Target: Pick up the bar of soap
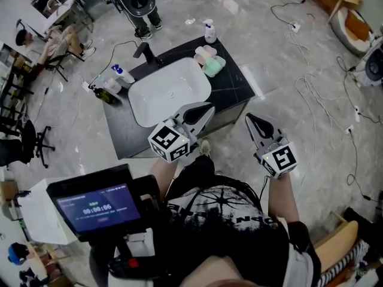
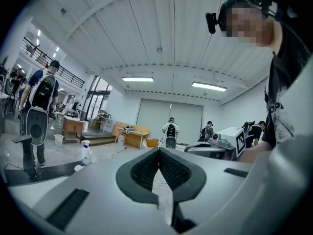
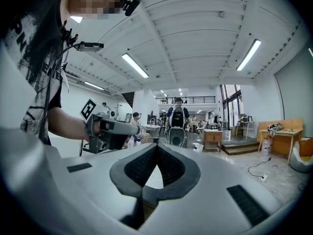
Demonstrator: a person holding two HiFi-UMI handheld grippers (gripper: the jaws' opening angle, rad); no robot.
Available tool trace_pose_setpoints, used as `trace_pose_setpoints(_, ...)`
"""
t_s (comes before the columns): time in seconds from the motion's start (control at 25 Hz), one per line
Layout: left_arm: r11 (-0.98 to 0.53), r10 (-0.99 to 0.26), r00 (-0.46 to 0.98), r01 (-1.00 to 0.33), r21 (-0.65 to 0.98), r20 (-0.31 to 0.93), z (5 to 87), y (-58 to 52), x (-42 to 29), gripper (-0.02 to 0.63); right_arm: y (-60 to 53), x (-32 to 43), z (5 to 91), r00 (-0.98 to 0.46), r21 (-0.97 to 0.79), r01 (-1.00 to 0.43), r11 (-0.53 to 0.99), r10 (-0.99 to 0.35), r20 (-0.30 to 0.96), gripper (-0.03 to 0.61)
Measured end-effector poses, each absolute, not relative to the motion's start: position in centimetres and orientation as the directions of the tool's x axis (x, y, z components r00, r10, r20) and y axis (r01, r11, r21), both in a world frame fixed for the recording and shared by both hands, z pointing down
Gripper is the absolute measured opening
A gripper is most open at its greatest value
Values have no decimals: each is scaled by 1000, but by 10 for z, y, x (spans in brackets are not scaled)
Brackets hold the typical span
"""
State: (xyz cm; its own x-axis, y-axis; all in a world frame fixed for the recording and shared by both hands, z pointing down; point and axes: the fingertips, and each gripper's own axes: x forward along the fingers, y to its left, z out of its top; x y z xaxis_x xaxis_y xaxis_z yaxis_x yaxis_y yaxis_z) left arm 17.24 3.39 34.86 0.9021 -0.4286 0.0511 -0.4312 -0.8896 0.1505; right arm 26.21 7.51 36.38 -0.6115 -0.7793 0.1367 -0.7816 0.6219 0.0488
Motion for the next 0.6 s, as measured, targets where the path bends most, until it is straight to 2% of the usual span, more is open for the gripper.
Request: trace_pose_setpoints(0.6,-894,-412,909,-416,167,59,354,-79,157,11,-46,236,364,-630,69,-759,648,-757,174,14)
